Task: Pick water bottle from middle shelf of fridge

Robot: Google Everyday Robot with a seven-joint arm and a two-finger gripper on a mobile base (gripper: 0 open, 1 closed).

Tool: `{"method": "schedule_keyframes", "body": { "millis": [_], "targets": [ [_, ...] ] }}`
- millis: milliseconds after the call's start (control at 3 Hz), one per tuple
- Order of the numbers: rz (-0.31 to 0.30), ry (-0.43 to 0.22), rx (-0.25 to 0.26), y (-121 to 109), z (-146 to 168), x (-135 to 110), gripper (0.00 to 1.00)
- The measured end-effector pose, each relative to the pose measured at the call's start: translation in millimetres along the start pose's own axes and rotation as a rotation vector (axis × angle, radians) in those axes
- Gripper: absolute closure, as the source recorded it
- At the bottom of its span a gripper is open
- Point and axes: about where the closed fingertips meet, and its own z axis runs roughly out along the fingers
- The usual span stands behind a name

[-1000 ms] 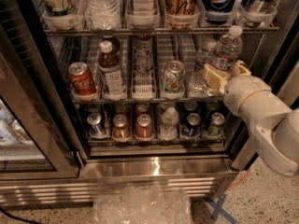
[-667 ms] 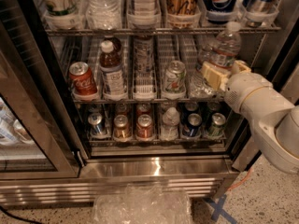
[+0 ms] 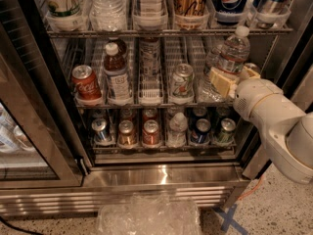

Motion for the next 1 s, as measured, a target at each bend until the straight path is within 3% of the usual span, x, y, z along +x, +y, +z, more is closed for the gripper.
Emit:
{"method": "schedule_keyframes", "body": {
  "millis": [333,667,1000],
  "targets": [
    [0.005,0.004,-0.043,9.1,-0.8,-0.2,1.0],
    [0.054,0.05,-0.127,28.4,-19.0,6.9,1.0],
    [0.077,0.079,-0.167,37.5,-34.1,12.2,1.0]
  ]
}}
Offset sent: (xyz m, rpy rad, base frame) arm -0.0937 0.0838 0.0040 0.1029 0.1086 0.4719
